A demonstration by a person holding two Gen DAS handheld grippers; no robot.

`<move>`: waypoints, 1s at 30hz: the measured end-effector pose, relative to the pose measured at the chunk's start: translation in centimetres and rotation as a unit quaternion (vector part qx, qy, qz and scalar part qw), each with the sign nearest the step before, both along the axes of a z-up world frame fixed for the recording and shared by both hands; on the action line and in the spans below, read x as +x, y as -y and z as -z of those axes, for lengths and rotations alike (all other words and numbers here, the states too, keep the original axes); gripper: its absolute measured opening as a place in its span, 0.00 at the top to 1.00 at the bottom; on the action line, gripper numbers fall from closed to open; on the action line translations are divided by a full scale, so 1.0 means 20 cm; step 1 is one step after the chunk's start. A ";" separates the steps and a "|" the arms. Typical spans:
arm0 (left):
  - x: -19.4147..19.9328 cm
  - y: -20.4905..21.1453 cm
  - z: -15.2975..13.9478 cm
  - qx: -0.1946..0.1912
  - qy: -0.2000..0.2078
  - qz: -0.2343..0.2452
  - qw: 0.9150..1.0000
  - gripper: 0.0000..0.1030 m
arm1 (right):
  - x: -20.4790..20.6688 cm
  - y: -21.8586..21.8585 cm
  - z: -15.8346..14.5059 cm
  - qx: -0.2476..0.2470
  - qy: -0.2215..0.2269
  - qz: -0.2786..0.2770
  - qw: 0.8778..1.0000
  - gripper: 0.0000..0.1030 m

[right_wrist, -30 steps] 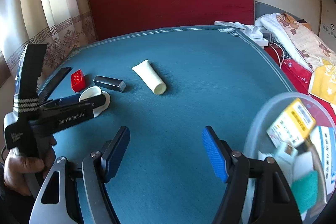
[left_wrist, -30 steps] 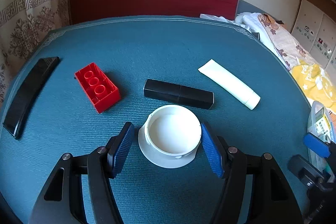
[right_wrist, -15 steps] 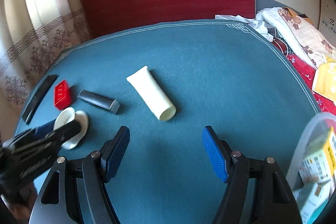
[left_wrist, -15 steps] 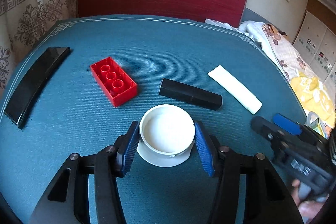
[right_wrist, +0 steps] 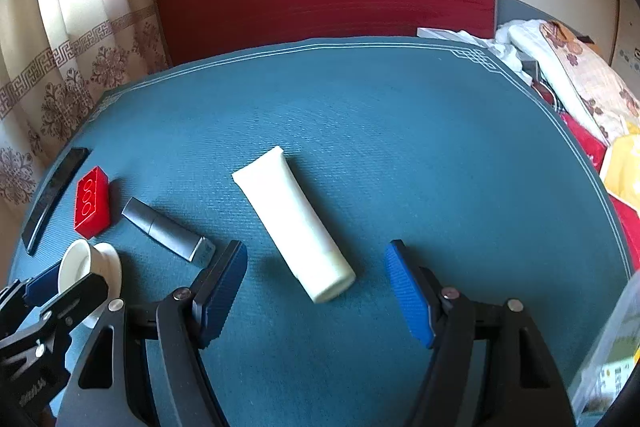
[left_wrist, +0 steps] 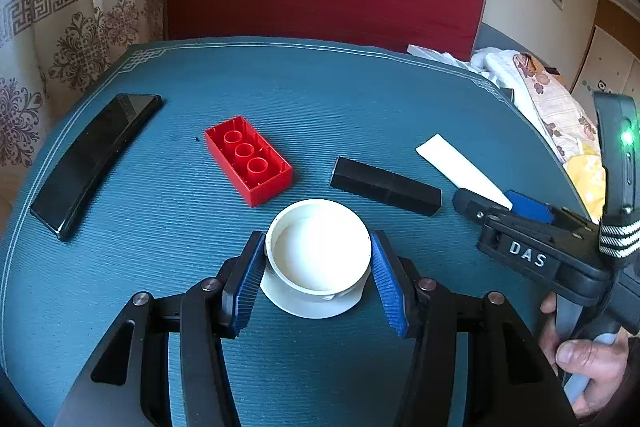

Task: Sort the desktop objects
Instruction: 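Grasp the white tube with the right gripper while the left gripper holds the cup, then lift and carry the white cup and white tube over the clear basin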

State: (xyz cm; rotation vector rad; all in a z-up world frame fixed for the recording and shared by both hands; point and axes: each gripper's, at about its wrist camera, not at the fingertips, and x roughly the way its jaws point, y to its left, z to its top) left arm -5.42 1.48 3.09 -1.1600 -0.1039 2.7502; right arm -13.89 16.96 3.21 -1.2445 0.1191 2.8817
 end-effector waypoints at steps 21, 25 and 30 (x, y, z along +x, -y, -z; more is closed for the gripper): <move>0.04 -0.06 -0.02 -0.014 -0.011 0.017 1.000 0.46 | 0.12 0.11 0.03 0.056 0.000 -0.052 0.997 0.74; 0.06 -0.08 -0.03 -0.016 -0.016 0.019 1.000 0.46 | 0.19 0.09 0.03 0.051 0.000 -0.050 0.997 0.74; 0.09 -0.11 -0.05 -0.020 -0.025 0.026 0.999 0.46 | 0.29 0.06 0.03 0.034 0.003 -0.048 0.998 0.73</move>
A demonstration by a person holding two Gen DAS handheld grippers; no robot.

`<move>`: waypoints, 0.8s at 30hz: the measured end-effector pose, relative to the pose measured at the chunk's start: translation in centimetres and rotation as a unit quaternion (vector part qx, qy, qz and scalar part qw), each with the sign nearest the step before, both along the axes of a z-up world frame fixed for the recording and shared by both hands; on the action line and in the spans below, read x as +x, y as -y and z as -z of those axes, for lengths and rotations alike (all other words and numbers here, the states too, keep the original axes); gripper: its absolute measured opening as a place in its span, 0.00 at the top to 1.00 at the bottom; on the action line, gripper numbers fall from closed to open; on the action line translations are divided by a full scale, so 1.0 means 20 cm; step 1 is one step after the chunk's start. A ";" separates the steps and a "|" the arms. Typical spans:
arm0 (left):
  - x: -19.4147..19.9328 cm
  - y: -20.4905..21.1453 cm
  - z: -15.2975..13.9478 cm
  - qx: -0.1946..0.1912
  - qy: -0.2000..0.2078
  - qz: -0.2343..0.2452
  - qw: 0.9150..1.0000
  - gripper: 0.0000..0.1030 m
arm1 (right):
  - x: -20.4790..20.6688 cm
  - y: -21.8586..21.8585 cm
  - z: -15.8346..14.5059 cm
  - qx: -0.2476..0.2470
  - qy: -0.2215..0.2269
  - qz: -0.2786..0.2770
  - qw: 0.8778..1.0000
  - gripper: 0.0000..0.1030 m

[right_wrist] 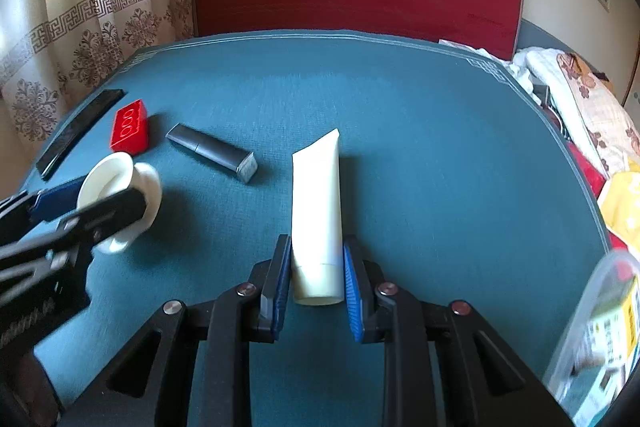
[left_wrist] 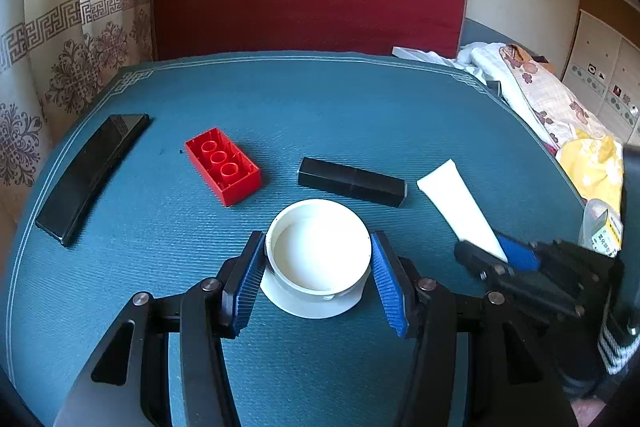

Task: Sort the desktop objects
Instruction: 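Lift and carry the white cup and white tube over the clear basin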

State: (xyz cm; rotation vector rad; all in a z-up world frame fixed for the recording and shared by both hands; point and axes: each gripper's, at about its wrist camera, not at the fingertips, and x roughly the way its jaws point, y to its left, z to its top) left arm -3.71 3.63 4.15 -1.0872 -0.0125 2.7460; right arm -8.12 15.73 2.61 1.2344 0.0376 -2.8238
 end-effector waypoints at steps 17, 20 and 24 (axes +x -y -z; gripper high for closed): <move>0.10 -0.10 -0.05 -0.008 -0.019 0.029 0.999 0.46 | 0.27 -0.10 0.00 -0.094 0.022 0.005 0.995 0.74; 0.12 -0.11 -0.06 -0.008 -0.023 0.034 0.999 0.46 | 0.30 -0.13 -0.01 -0.104 0.020 0.010 0.994 0.74; 0.16 -0.13 -0.08 -0.008 -0.029 0.042 0.999 0.46 | 0.35 -0.15 -0.03 -0.114 0.014 0.017 0.993 0.74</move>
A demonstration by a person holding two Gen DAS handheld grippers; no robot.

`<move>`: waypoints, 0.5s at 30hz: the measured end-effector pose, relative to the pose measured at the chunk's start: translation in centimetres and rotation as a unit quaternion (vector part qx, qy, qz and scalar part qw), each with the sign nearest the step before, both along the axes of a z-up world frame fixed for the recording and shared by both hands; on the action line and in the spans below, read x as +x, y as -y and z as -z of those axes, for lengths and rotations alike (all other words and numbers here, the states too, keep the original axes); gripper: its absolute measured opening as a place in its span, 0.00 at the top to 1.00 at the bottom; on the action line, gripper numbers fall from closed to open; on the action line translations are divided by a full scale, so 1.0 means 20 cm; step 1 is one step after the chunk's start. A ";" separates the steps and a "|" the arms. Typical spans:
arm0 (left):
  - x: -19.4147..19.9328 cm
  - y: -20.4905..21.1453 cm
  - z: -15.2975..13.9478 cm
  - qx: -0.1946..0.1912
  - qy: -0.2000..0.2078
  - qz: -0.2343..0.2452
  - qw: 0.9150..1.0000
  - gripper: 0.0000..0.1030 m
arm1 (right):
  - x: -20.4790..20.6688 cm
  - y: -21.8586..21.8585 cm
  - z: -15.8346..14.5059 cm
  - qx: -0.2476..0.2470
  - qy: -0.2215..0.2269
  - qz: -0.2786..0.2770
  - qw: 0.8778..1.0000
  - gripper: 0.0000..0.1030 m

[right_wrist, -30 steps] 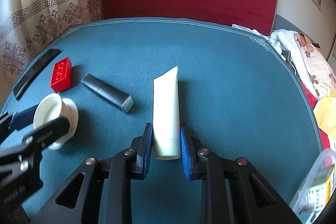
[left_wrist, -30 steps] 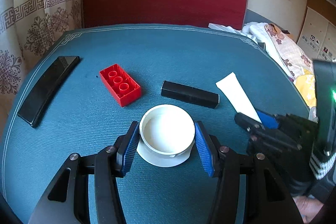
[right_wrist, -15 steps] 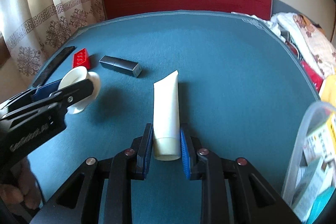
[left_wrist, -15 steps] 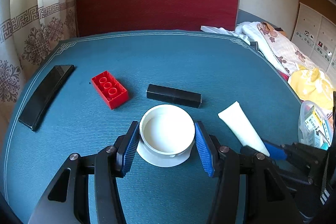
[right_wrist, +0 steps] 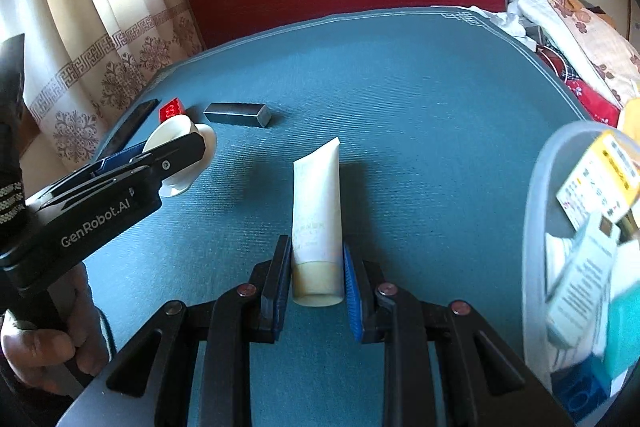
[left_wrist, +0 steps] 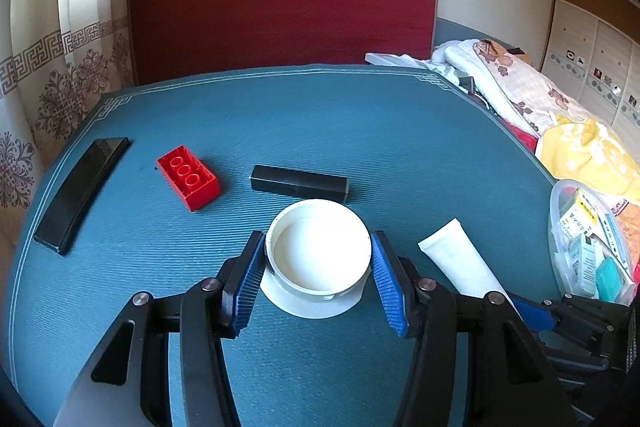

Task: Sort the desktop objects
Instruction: 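Lift and carry the white cup and white tube over the clear basin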

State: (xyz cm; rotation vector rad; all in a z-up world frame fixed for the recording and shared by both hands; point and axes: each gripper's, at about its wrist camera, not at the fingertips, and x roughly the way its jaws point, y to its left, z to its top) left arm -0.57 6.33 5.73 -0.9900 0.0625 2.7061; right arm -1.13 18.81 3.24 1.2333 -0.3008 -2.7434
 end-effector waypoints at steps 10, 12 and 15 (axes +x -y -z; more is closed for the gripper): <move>0.08 -0.09 -0.03 -0.003 -0.013 0.030 0.999 0.46 | 0.12 -0.09 -0.08 -0.014 -0.025 0.027 0.999 0.74; 0.11 -0.11 -0.04 -0.003 -0.015 0.038 0.999 0.46 | 0.15 -0.12 -0.09 -0.016 -0.031 0.034 0.999 0.74; 0.15 -0.14 -0.04 -0.001 -0.018 0.050 0.999 0.46 | 0.18 -0.15 -0.11 -0.019 -0.039 0.043 0.998 0.74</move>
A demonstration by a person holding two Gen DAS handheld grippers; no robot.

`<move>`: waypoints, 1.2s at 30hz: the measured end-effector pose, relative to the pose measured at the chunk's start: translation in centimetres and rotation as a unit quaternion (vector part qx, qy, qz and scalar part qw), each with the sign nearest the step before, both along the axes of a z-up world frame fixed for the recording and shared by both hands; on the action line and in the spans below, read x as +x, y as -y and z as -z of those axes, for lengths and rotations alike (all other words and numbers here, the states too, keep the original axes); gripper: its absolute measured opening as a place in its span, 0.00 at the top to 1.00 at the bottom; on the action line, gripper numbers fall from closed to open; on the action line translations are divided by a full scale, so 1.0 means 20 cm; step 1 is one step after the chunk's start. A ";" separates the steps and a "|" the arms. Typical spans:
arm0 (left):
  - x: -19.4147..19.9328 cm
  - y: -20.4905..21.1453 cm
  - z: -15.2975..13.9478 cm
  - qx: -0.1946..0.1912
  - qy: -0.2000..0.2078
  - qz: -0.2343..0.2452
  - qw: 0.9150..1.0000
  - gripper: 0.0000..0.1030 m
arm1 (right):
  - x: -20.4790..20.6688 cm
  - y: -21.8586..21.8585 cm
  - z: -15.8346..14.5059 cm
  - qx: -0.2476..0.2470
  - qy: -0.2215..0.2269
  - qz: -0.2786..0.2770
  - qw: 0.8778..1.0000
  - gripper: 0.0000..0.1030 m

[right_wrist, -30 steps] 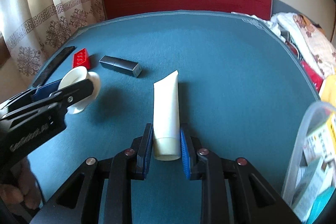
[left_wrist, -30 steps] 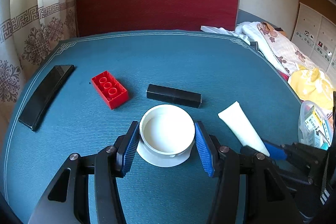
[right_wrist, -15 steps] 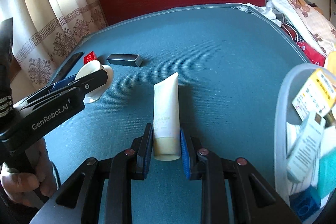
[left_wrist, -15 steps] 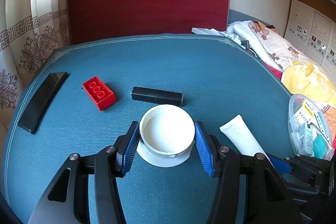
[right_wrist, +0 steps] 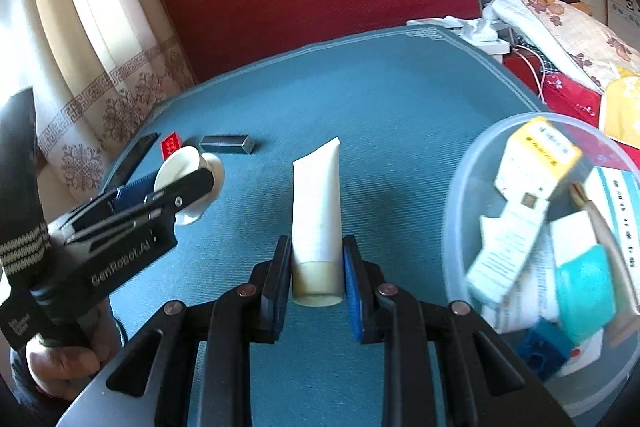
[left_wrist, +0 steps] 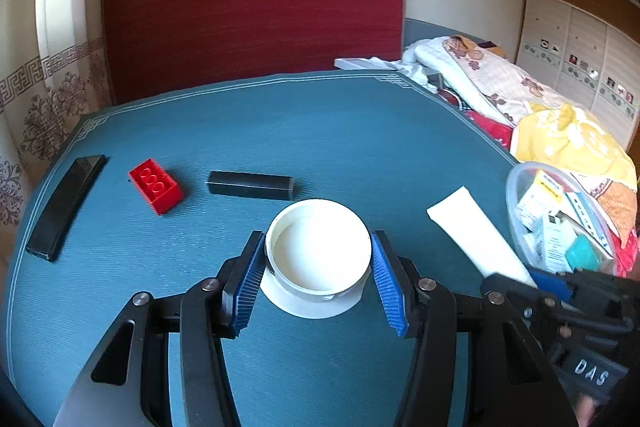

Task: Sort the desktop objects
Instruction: 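Lift and carry the white cup and white tube over the clear basin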

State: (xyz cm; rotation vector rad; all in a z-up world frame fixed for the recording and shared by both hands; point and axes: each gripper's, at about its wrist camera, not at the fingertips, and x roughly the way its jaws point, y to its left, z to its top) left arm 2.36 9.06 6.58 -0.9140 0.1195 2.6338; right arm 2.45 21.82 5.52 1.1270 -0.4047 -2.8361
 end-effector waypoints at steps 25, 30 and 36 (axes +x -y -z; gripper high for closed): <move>0.24 -0.26 0.02 -0.021 -0.014 0.057 0.998 0.46 | 0.26 -0.35 -0.11 0.012 -0.037 0.099 0.994 0.74; 0.25 -0.29 0.02 -0.027 -0.014 0.061 0.998 0.46 | 0.29 -0.42 -0.12 0.017 -0.037 0.115 0.993 0.74; 0.27 -0.34 0.02 -0.036 -0.019 0.066 0.997 0.46 | 0.30 -0.49 -0.12 0.028 -0.032 0.122 0.992 0.74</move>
